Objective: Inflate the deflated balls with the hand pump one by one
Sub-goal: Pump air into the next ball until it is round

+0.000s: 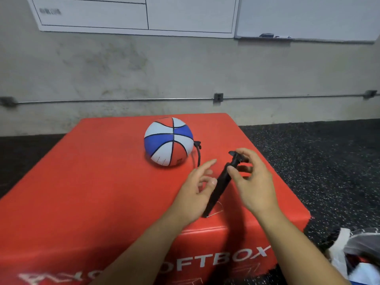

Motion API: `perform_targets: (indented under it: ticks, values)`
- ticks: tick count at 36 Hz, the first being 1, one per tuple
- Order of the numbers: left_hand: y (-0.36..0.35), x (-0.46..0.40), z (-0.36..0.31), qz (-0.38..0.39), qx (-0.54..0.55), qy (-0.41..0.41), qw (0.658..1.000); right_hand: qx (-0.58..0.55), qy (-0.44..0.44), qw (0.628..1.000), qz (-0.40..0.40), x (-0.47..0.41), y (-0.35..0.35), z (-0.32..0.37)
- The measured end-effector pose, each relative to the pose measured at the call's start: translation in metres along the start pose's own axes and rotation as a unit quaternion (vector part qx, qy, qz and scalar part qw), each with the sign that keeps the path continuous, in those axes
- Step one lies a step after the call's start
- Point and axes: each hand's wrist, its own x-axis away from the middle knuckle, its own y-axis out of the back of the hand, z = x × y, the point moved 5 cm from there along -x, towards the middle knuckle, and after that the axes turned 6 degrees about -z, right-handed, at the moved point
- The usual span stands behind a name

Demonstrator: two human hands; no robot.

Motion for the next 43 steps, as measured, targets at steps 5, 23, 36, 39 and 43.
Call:
perform_targets:
  ticks: [5,23,36,39,43]
  values:
    - [0.052,-0.015,-0.008,-0.044,-0.079,-0.076,0.993,0.003,0.015,1.0,-0.008,-0.009,-0.014,0.007]
    - [0.122,-0.105,0.038,-0.123,-0.366,-0.059,0.921,0.039,0.024,0.999,-0.012,-0.02,-0.043,0.01]
    - [0.128,-0.103,0.033,-0.178,-0.29,-0.023,0.94,0.024,0.015,0.999,-0.017,-0.022,-0.047,0.014]
    - [0.13,-0.097,0.032,-0.162,-0.301,-0.03,0.939,0.027,0.016,0.999,-0.014,-0.02,-0.045,0.015]
    - [0.13,-0.089,0.028,-0.152,-0.313,-0.06,0.936,0.025,0.022,0.999,-0.008,-0.018,-0.042,0.02]
